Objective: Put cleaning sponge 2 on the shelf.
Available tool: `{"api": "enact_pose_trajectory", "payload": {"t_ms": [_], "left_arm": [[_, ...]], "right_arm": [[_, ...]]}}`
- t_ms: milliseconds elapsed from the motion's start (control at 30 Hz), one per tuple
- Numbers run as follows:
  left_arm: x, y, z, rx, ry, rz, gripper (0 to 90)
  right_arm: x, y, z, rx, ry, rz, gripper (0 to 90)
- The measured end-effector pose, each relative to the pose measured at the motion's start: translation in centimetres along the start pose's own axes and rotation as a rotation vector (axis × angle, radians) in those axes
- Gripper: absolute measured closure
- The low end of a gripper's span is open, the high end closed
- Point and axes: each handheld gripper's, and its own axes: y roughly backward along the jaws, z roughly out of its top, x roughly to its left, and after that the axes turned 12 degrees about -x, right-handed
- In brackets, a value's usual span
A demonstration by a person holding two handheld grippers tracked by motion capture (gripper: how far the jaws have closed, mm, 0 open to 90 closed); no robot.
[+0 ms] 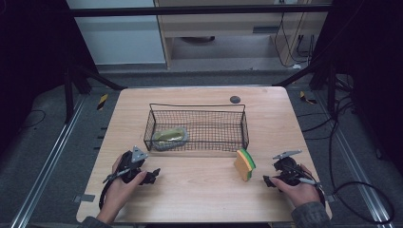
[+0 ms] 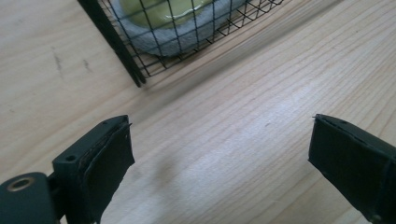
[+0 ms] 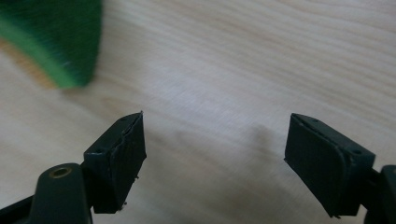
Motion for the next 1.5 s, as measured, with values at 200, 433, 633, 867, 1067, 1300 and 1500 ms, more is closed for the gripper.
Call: {"api": "enact_pose_trajectory", "payload": {"t_ms": [200, 433, 633, 867, 1067, 1300, 1500], "left_arm": [[0.0, -0.7, -0.5, 0.021, 0.018, 0.0, 5.2], [0.2, -1.3, -1.1, 0.047, 0.05, -0.026, 5.3], [0.6, -1.5, -1.5, 0.035, 0.079, -0.026, 2.7], [0.7, -1.6, -1.9, 0.007, 0.075, -0.031, 0.0], [0.7, -1.6, -2.0, -0.002, 0.072, -0.038, 0.0], [0.8, -1.6, -2.0, -0.004, 0.071, -0.042, 0.0], [0.8, -1.6, -2.0, -0.006, 0.07, -0.044, 0.0]], "right_arm": [[2.1, 1.9, 0.7, 0.004, 0.013, 0.044, 19.8], [4.2, 3.1, 2.5, 0.022, 0.023, 0.087, 16.1], [5.6, 3.8, 4.6, 0.019, 0.049, 0.087, 15.7], [6.3, 3.9, 6.9, 0.017, 0.063, 0.098, 17.5], [6.4, 3.5, 8.5, 0.014, 0.058, 0.109, 18.4], [6.4, 1.8, 9.6, 0.036, 0.052, 0.112, 22.6], [6.4, -0.3, 9.7, 0.083, 0.041, 0.112, 32.6]]}}
